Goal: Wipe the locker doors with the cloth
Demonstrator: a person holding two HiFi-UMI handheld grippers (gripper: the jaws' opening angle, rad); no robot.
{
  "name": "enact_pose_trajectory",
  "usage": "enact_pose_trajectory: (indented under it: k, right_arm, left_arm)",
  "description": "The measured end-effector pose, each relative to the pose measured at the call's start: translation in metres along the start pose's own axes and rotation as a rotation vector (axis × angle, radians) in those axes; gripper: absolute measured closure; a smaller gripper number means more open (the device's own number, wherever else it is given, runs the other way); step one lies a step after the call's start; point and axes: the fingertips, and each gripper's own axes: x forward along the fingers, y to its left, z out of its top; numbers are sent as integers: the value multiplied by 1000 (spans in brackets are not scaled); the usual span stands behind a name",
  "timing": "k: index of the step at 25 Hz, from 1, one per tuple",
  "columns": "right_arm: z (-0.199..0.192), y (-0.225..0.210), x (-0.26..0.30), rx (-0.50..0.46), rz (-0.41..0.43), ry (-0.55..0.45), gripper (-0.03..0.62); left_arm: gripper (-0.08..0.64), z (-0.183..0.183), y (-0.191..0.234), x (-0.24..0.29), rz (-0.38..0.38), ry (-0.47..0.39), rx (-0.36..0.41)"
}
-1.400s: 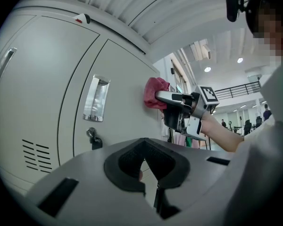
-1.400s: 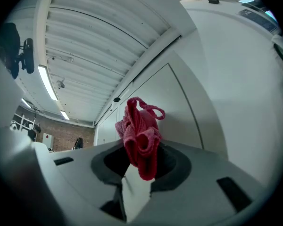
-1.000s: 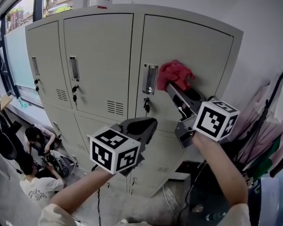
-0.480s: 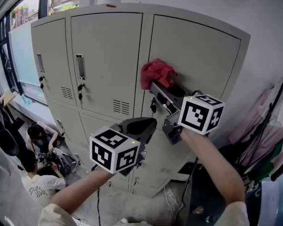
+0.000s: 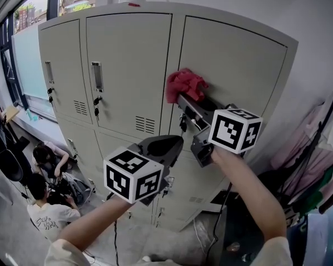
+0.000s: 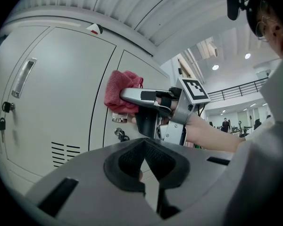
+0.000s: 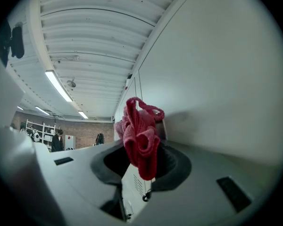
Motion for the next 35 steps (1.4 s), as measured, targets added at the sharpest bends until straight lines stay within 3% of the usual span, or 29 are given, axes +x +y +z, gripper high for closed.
enact_pose_trajectory:
  k: [35]
  right_arm:
    - [8,-43,-75,0,-115,-15,482]
  left_arm:
    - [555,-5,-39,41,-106,17,-2]
